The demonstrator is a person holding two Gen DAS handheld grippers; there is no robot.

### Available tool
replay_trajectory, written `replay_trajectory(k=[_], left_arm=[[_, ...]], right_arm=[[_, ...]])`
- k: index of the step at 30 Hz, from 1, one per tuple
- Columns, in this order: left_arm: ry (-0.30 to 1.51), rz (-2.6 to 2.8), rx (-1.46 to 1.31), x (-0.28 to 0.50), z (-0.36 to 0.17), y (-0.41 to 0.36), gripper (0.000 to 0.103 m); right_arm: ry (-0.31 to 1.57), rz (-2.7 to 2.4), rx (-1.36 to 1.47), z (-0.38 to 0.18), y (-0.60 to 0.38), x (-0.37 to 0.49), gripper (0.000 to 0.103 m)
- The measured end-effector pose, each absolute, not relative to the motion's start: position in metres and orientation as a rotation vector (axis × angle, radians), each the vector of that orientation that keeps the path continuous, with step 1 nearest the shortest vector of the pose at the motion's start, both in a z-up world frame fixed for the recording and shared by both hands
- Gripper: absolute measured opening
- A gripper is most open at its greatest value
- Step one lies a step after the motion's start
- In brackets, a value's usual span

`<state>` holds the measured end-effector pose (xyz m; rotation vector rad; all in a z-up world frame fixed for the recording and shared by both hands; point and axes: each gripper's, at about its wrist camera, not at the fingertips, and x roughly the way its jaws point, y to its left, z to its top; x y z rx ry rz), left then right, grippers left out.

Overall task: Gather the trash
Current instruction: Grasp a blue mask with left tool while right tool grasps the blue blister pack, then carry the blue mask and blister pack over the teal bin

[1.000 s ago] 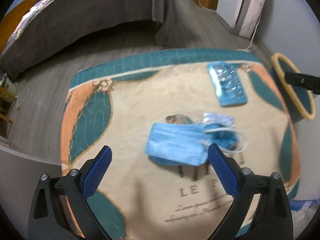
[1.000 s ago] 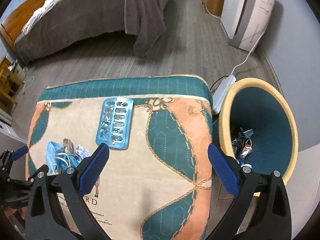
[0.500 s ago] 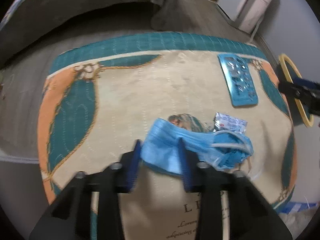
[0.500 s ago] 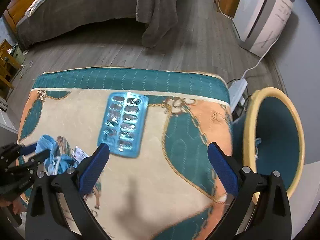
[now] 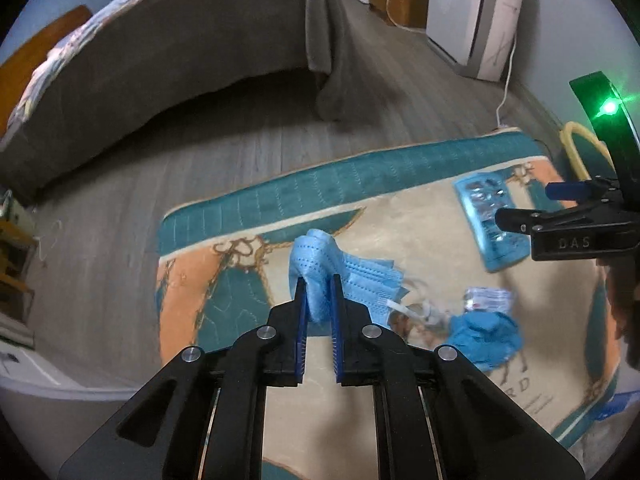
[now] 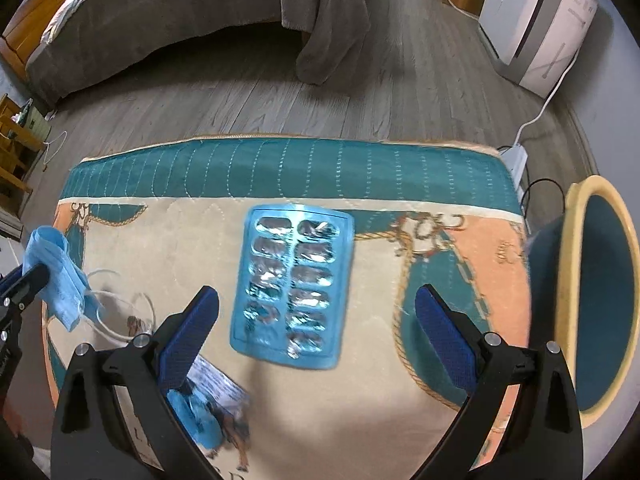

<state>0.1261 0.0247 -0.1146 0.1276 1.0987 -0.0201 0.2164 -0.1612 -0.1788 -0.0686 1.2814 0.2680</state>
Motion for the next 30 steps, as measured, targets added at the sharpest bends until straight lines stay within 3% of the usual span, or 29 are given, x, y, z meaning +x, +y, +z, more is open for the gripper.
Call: replay_trajectory(k=[7, 10, 13, 20, 30], left_arm=[[1.113, -0.032, 0.125, 0.138, -0.124, 0.028, 0.011], [1.104, -0.048, 0.11, 0.138, -0.124, 0.026, 0.011], [1.089, -0.063, 0.127, 0.137, -0.12, 0.019, 0.011], [1.062, -0.063, 0.132, 0.133, -0.111, 0.008, 0.011], [0.893, -0.083, 0.168, 0.126, -0.062, -0.035, 0.011]], right_arm=[[1.329, 0.263, -0.094, -0.2, -0.141, 0.22, 0.096], [1.348, 0.262, -0.191, -0.212, -0.132, 0.215, 0.09], [1.329, 0.276, -0.197, -0.207, -0.132, 0.215, 0.071], [1.314, 0.26, -0.127, -0.191, -0.157, 0.214, 0.068], [1.141, 0.193, -0.038, -0.098, -0.217, 0.191, 0.068]])
